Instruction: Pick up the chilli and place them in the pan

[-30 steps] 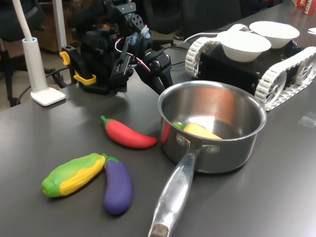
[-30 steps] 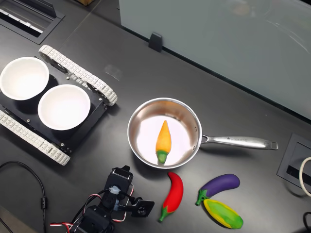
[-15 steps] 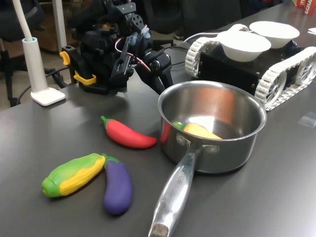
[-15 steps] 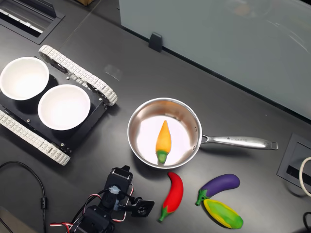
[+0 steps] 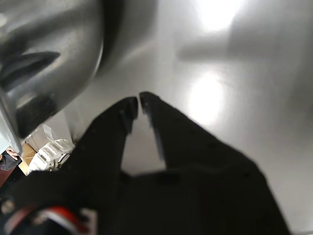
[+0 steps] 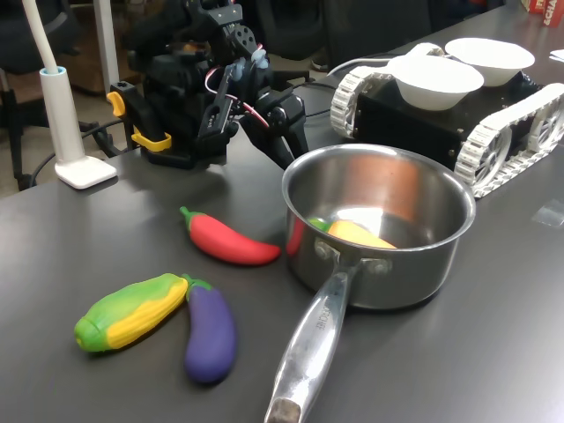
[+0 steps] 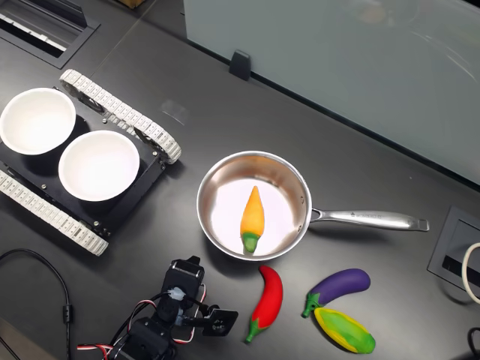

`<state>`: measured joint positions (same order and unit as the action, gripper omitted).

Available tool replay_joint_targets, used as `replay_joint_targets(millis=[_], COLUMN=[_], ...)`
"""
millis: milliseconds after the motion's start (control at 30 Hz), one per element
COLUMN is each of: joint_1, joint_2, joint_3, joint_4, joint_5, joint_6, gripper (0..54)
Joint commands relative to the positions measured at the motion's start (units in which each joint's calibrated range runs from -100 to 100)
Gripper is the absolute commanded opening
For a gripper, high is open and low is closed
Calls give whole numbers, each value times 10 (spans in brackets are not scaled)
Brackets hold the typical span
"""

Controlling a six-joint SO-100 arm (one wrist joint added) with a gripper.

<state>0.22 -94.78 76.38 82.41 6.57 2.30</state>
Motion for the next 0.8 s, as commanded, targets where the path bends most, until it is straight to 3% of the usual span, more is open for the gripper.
replay_joint_targets(millis=[0, 300, 767], joint_1=[1, -25, -19], joint_2=[-7, -7, 4], joint_3=[-47, -118, -203], joint_4=[9, 73, 103], joint_5=[5, 15, 13], joint_6=[7, 7, 7], gripper=[0, 0, 0])
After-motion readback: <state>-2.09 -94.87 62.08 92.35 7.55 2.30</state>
